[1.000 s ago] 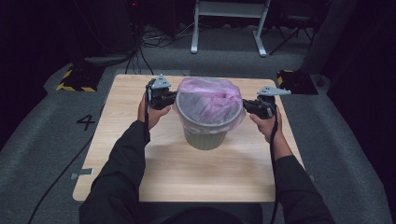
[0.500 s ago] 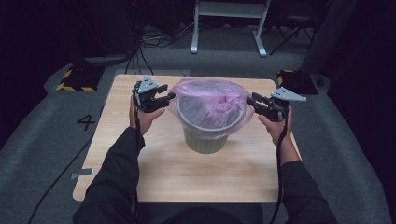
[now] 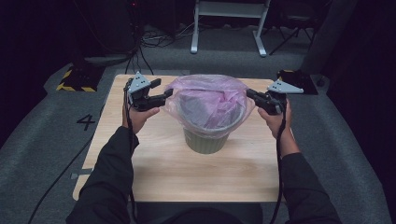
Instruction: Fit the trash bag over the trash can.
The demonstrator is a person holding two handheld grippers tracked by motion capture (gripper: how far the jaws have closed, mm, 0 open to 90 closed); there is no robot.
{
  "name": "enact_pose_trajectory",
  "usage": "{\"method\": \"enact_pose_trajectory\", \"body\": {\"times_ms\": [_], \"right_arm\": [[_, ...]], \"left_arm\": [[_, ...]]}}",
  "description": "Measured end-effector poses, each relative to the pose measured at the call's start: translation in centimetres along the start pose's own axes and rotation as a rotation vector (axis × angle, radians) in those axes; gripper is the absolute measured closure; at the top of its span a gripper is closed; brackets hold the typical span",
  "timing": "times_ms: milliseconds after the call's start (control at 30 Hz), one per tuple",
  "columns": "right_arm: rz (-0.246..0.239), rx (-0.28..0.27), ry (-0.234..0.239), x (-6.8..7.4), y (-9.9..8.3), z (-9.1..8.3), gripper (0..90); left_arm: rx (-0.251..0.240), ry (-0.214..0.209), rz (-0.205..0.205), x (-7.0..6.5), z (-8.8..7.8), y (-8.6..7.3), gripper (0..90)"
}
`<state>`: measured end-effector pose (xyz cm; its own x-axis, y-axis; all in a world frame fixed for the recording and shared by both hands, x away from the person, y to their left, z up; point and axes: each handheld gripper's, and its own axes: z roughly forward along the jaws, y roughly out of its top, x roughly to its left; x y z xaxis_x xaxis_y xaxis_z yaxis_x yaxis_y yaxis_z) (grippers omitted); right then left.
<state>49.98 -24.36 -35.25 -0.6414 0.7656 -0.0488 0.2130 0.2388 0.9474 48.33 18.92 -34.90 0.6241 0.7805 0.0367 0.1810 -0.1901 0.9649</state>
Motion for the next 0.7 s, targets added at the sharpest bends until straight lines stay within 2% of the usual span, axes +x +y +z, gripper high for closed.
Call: {"method": "enact_pose_trajectory", "body": {"times_ms": [33, 67, 100, 167, 300, 367, 500, 600, 700], "right_arm": [[0.01, 0.016, 0.006, -0.2, 0.1, 0.4, 89.7], [0.021, 0.029, 0.002, -0.3, 0.2, 0.8, 89.7], [0.035, 0.043, 0.007, -0.5, 0.2, 1.2, 89.6], [0.064, 0.091, 0.014, -0.6, -0.1, 2.3, 89.7], [0.096, 0.175, 0.024, -0.7, -0.9, 3.9, 89.9], [0.119, 0.189, 0.05, -0.8, -1.3, 4.5, 90.0], [0.13, 0.206, 0.058, -0.8, -1.8, 5.1, 90.0], [0.14, 0.214, 0.065, -0.9, -2.2, 5.6, 90.0], [0.157, 0.219, 0.073, -1.1, -2.8, 6.1, 90.0]], "left_arm": [[0.024, 0.0, 0.003, 0.2, 0.4, 0.0, 62.4], [0.03, -0.027, -0.004, 0.5, 0.7, -0.2, 72.5], [0.045, -0.029, -0.015, 0.7, 1.1, -0.5, 79.9], [0.1, -0.058, -0.035, 1.0, 2.2, -1.1, 88.3], [0.174, -0.097, -0.092, 1.5, 4.0, -2.4, 89.4], [0.201, -0.112, -0.109, 1.5, 4.7, -3.1, 89.5], [0.246, -0.123, -0.115, 1.4, 6.0, -3.9, 89.5], [0.256, -0.126, -0.128, 1.1, 6.8, -4.3, 89.6], [0.303, -0.14, -0.109, 0.7, 7.8, -4.7, 89.6]]}}
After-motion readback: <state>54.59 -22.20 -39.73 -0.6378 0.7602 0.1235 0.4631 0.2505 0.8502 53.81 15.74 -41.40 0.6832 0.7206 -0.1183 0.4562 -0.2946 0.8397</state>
